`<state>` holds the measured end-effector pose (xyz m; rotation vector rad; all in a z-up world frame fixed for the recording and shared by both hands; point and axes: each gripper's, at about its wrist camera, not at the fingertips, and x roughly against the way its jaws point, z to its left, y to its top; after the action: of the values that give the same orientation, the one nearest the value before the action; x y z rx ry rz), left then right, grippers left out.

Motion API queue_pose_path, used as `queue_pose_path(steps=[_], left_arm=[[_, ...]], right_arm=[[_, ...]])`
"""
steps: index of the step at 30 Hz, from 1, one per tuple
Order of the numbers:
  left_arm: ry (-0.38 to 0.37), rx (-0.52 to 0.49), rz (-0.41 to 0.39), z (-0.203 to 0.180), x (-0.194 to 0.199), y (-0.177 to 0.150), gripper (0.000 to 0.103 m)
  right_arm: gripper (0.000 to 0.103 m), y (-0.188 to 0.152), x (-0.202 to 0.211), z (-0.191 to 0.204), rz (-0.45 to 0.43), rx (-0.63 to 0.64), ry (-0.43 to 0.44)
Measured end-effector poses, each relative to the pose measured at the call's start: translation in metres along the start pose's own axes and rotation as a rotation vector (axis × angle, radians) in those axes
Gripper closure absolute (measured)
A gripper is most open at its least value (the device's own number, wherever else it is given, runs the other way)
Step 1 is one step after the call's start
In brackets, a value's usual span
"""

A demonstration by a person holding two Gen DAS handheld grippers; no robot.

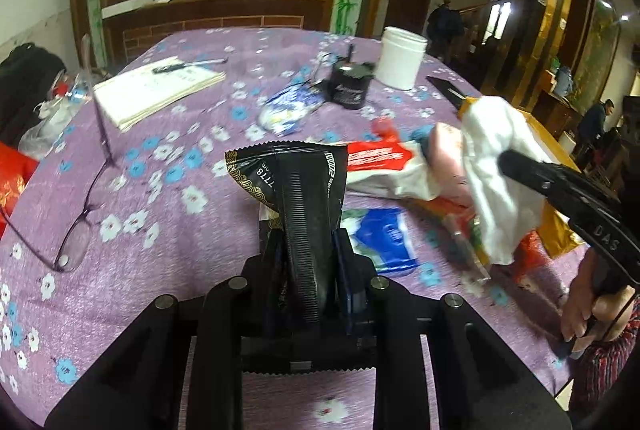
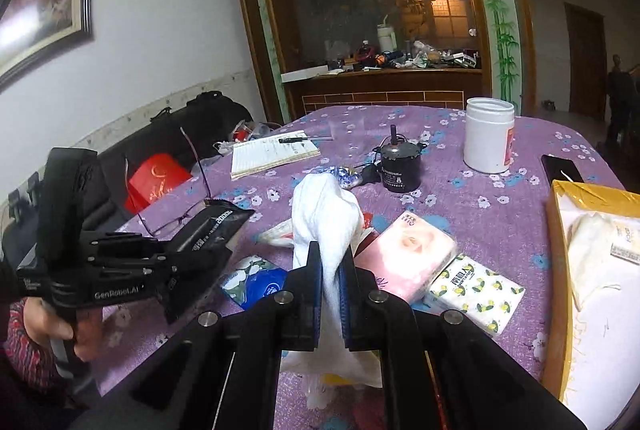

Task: Organize soft objects
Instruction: 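Grasp the white tissue with the right gripper while the left gripper holds the black bag, then carry the black bag and white tissue into the box and release both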

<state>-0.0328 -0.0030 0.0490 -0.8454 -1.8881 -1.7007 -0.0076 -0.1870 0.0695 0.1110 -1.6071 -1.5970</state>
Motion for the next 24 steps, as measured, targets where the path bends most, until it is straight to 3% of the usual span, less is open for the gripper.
queue_pose_path(steps=[24], left_arm=[[-0.108,-0.128,-0.019,-0.078,0.002,0.019,0.082]], right_arm=[[0.095,0.003,0.01,-0.029,-0.036,-0.15,0.021]])
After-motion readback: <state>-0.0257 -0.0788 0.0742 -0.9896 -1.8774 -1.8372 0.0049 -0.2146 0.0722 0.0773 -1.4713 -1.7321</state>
